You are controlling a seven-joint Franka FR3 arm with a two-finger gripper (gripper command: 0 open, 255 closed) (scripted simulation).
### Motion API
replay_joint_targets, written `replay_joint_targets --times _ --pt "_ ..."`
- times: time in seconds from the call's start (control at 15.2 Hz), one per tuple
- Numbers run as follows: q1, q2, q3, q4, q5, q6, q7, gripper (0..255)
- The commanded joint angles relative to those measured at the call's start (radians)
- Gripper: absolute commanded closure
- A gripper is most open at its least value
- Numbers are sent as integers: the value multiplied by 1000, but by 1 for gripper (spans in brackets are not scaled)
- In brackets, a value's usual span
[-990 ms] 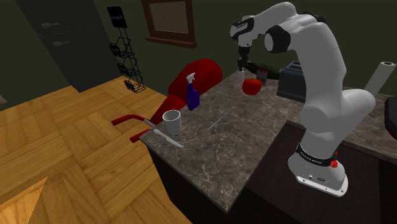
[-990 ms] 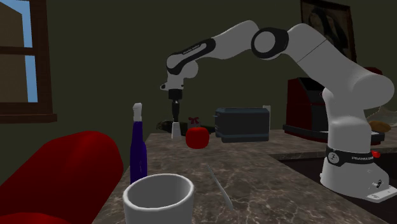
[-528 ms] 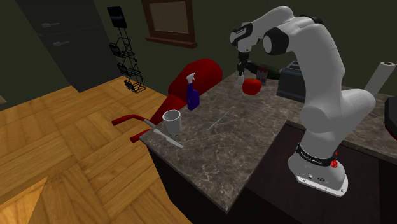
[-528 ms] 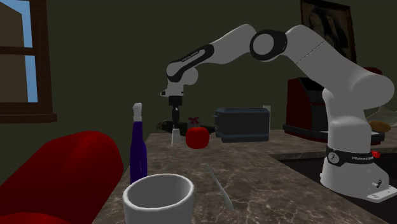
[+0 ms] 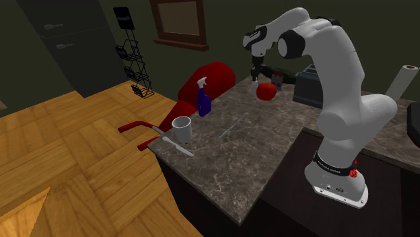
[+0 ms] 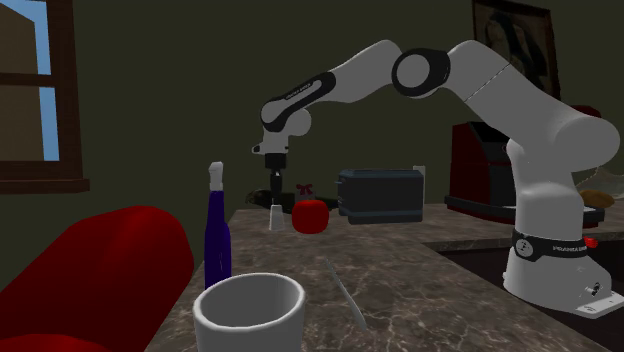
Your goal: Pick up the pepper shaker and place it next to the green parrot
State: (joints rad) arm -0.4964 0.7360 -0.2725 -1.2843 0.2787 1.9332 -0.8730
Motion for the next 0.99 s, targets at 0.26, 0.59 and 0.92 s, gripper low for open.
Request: replay_joint_targets --times 0.26,0.59,0.92 --pt "0 0 0 0 0 0 0 0" --pt "-11 -26 -7 85 -12 -109 11 0" --pt "-11 -26 -7 85 -12 -109 11 0"
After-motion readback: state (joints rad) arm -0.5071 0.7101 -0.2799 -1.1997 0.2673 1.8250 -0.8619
